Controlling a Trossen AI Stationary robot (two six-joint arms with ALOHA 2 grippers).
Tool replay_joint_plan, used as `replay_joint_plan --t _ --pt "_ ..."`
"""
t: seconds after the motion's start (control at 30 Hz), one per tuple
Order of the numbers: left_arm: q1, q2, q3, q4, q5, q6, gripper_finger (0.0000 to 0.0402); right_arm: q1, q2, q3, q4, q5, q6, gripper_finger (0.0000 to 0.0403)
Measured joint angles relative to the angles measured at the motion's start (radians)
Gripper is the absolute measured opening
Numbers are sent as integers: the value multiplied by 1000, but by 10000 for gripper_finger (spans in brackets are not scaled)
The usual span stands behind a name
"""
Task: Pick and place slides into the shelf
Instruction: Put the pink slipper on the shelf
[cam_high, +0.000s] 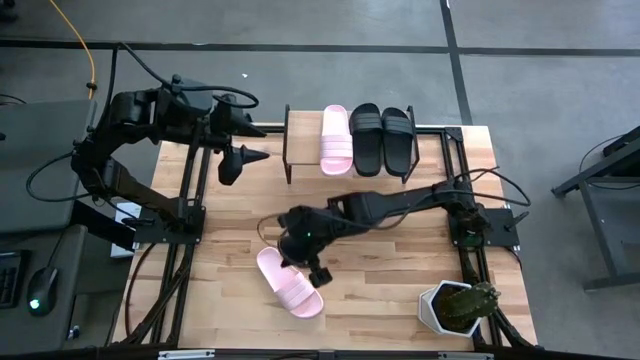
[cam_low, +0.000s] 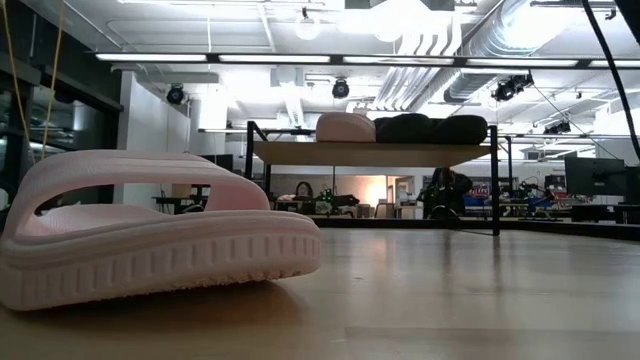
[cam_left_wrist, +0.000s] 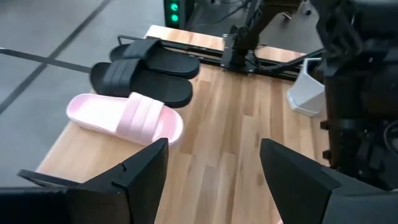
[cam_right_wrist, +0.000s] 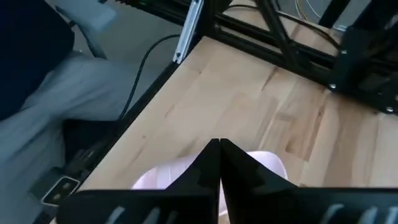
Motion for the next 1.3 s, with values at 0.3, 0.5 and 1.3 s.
replay_joint_plan --t 0.3,0.5,1.3 --pt "0 0 0 -40 14 -1 243 52 2 -142 68 113 17 0" --pt "0 0 0 -45 14 -7 243 85 2 -215 106 162 11 0" --pt "0 1 0 -54 14 -28 244 239 2 -327 147 629 35 127"
